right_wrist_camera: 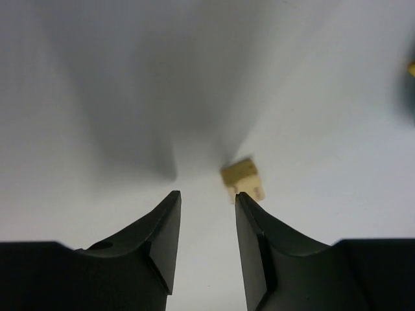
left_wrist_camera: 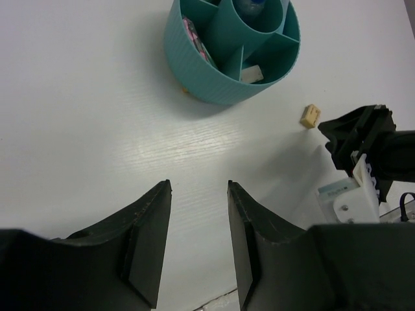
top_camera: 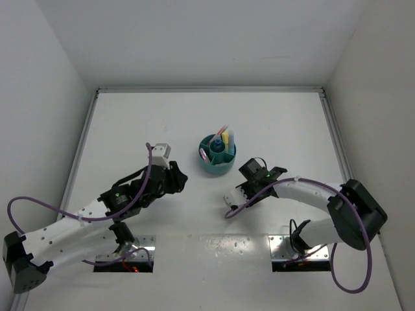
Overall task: Sort the stationery into containers
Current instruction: Grab a piece of stationery with the right arm
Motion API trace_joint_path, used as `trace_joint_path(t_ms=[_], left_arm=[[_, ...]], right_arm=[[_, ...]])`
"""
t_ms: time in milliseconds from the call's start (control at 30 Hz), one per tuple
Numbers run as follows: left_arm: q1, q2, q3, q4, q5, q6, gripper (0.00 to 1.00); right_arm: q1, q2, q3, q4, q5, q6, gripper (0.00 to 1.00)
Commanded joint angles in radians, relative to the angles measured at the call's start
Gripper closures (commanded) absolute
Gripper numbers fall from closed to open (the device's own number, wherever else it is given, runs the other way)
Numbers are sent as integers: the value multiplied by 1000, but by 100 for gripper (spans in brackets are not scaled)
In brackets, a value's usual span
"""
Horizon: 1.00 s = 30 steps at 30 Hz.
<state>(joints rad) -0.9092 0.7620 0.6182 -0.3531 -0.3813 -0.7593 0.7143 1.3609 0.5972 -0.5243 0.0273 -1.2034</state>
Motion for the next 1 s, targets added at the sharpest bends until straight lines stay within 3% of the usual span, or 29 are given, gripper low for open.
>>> trace_joint_path(t_ms=[0, 433, 667, 733, 767, 800, 900, 967], left_arm=[[-5, -10, -3, 16, -10, 14, 54], [-5, -23, -12, 16, -10, 14, 54], [-5, -23, -12, 16, -10, 14, 54], [-5, -32, -12, 16, -10, 14, 54], [-5, -44, -12, 16, -10, 14, 54], [-5, -44, -12, 16, -10, 14, 54], [-5, -63, -21, 6, -10, 5, 54], [-5, -63, -21, 6, -10, 5, 54]], right_arm=[[-15, 27, 22, 135, 37, 9, 60], [-75, 170, 98, 165, 63, -73, 52], [-105, 276, 226, -28, -20, -203, 48], [-105, 332, 266, -109, -47, -203, 55], [-114, 352, 309, -167, -75, -203, 69], [-115, 368, 328, -196, -85, -203, 76], [-115, 382, 355, -235, -136, -170, 88], [-115, 310, 355, -217, -184, -103, 90]])
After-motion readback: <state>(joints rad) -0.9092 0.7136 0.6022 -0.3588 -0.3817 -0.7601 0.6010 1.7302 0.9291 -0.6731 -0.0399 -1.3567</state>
